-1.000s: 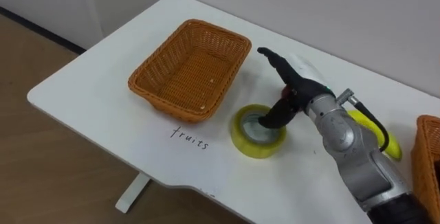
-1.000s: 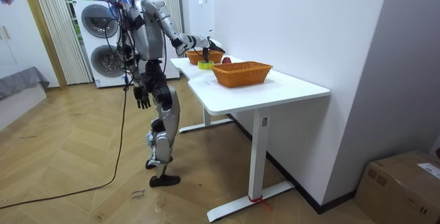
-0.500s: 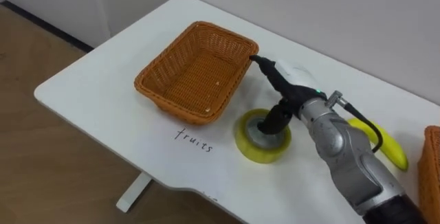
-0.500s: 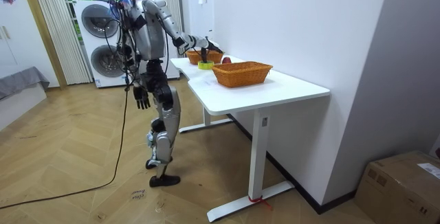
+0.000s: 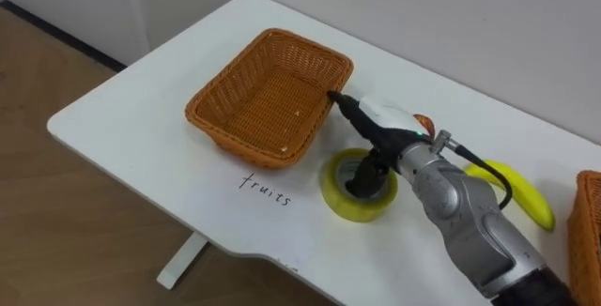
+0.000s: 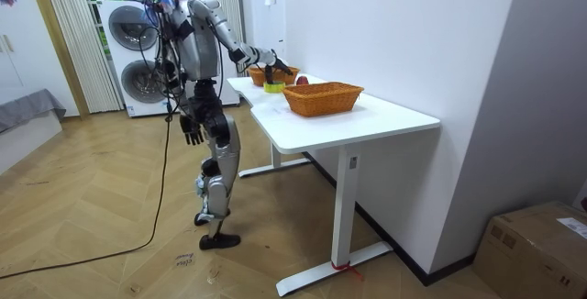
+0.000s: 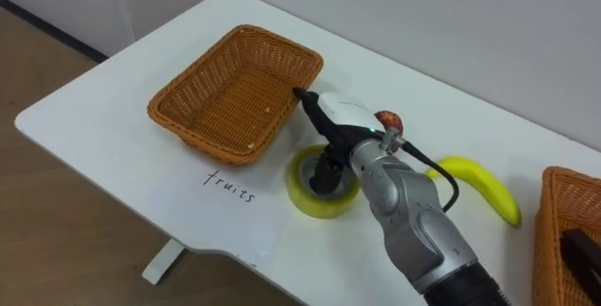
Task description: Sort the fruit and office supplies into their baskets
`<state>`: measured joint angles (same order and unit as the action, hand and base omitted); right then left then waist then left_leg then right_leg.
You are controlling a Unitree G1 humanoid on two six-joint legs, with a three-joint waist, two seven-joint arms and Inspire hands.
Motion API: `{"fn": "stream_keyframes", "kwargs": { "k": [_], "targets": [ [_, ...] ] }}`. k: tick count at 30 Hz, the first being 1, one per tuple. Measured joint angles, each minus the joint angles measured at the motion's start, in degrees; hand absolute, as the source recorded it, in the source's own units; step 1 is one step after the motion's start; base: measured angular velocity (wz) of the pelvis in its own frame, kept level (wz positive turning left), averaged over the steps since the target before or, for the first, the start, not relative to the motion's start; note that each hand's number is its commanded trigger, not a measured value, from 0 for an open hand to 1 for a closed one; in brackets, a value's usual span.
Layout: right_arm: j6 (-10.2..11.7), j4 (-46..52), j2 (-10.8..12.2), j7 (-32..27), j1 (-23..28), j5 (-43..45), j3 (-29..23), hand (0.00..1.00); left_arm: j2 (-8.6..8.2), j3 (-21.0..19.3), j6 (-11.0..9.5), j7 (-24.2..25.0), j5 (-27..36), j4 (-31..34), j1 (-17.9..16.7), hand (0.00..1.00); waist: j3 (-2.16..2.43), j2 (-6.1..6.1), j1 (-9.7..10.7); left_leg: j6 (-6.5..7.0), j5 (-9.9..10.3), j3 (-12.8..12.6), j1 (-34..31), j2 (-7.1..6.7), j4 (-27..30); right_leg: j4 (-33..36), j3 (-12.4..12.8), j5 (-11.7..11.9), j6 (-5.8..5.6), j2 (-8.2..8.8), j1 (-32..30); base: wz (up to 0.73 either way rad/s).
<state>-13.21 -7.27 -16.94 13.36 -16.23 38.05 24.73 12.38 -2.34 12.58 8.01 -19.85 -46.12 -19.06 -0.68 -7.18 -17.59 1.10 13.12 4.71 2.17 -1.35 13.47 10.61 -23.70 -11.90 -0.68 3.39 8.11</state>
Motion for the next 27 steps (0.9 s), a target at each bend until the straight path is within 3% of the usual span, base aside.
{"fn": "stream_keyframes", "kwargs": {
  "k": [7,15,27],
  "targets": [
    [0.0,-0.1,-0.7,2.8,0.0,0.7,-1.2,0.00,-0.17,0.3,0.1,0.2,-4.7,0.0,-0.1,0.00,0.07,0.13,-0.1,0.01,0.0,0.0,0.0,-0.02,0.1,0.0,0.0,0.0,0.00,0.01,0.1,0.00],
    [-0.7,-0.2,-0.7,6.0,0.0,0.8,-2.4,0.00,-0.16,0.3,1.1,0.5,-4.9,0.0,-0.2,0.00,0.11,0.19,0.0,-0.05,-0.1,0.0,0.1,-0.05,0.2,0.0,0.1,0.0,0.00,0.03,0.2,0.00],
    [-1.8,-1.1,-0.7,8.5,0.1,0.5,-3.6,0.00,-0.18,0.5,1.0,-1.1,-4.9,-1.2,0.1,0.00,0.11,0.19,0.0,-0.06,-0.1,0.0,0.5,-0.04,0.2,0.0,0.1,0.0,0.00,0.03,0.6,0.00]
  ]
}}
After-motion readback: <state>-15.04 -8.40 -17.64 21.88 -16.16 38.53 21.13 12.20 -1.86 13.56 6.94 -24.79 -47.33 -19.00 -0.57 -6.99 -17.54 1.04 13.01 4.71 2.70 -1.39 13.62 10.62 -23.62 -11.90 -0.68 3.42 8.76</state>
